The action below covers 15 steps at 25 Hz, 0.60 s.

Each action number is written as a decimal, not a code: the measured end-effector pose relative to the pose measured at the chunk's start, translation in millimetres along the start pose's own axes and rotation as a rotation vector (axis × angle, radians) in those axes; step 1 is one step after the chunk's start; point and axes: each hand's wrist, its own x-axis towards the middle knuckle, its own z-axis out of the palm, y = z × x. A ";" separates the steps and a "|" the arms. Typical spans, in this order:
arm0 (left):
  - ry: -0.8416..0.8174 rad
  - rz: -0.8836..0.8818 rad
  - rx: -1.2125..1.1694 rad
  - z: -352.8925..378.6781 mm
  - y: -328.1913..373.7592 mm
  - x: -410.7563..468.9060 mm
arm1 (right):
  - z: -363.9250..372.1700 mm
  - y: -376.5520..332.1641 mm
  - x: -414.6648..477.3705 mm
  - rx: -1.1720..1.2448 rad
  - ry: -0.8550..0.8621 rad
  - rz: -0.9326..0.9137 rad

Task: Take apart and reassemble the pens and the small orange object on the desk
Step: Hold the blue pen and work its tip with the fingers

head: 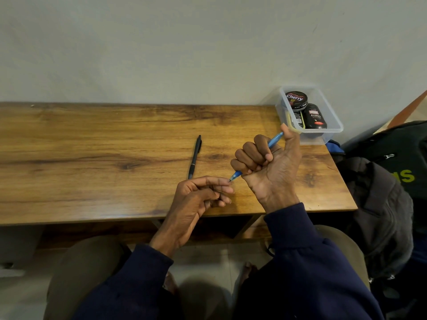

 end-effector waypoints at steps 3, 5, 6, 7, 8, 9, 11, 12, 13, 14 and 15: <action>0.003 0.002 0.008 -0.1 0.0 0.2 | -0.3 0.3 -0.2 0.017 0.012 0.001; 0.003 0.003 0.011 -0.2 0.1 0.3 | -0.8 0.4 -0.1 0.018 0.020 0.001; 0.003 0.004 0.011 -0.2 0.1 0.3 | -1.0 0.3 0.2 0.016 0.020 -0.001; 0.004 0.005 0.012 -0.1 0.0 0.3 | -1.3 0.0 0.4 0.016 0.020 -0.003; 0.004 0.005 0.013 -0.1 -0.2 0.4 | -1.3 -0.2 0.6 0.021 0.018 -0.003; 0.005 0.005 0.012 0.0 -0.4 0.2 | -1.3 -0.1 0.5 0.028 0.017 0.001; 0.004 0.004 0.012 0.2 -0.4 0.1 | -1.2 0.5 0.6 0.035 0.014 0.006; 0.004 0.003 0.011 0.3 -0.5 0.2 | -1.3 0.6 0.6 0.033 0.015 0.006; 0.005 0.001 0.009 0.5 -0.6 0.3 | -1.6 0.7 0.9 0.030 0.018 0.006; 0.008 -0.001 0.006 0.4 -0.6 0.4 | -2.0 0.6 1.3 0.030 0.020 0.008; 0.010 -0.002 0.004 0.5 -0.5 0.5 | -2.4 0.4 1.6 0.032 0.022 0.010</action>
